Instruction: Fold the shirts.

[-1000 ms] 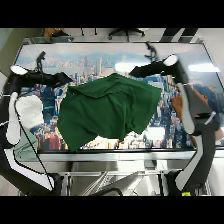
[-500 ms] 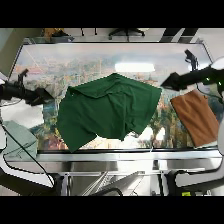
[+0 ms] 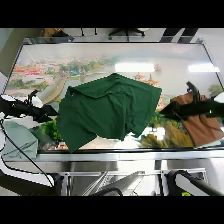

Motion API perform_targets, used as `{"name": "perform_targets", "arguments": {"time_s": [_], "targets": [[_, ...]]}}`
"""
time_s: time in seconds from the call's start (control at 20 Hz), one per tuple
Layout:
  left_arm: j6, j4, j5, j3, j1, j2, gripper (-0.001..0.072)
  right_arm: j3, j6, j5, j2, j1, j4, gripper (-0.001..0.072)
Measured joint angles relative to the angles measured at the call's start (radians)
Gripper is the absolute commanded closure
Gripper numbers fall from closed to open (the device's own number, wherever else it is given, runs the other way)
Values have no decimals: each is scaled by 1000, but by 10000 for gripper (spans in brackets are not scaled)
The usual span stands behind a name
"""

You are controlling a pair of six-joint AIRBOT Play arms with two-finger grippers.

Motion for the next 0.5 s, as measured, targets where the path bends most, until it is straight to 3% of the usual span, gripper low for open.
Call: {"name": "perform_targets", "arguments": {"time_s": [0.1, 0.15, 0.25, 0.3, 0.5], "targets": [[7, -17, 9, -27, -21, 2, 12, -95, 12, -24, 59, -1, 0, 243], [10, -16, 21, -41, -35, 2, 166, -139, 19, -41, 82, -1, 0, 243], [18, -6, 51, -58, -65, 0, 633, -223, 28, -71, 115, -1, 8, 243], [20, 13, 66, -59, -79, -3, 685, -263, 29, -89, 124, -1, 16, 243], [24, 5, 47, -3, -116, -1, 685, -387, 32, -187, 143, 40, 60, 245]]}}
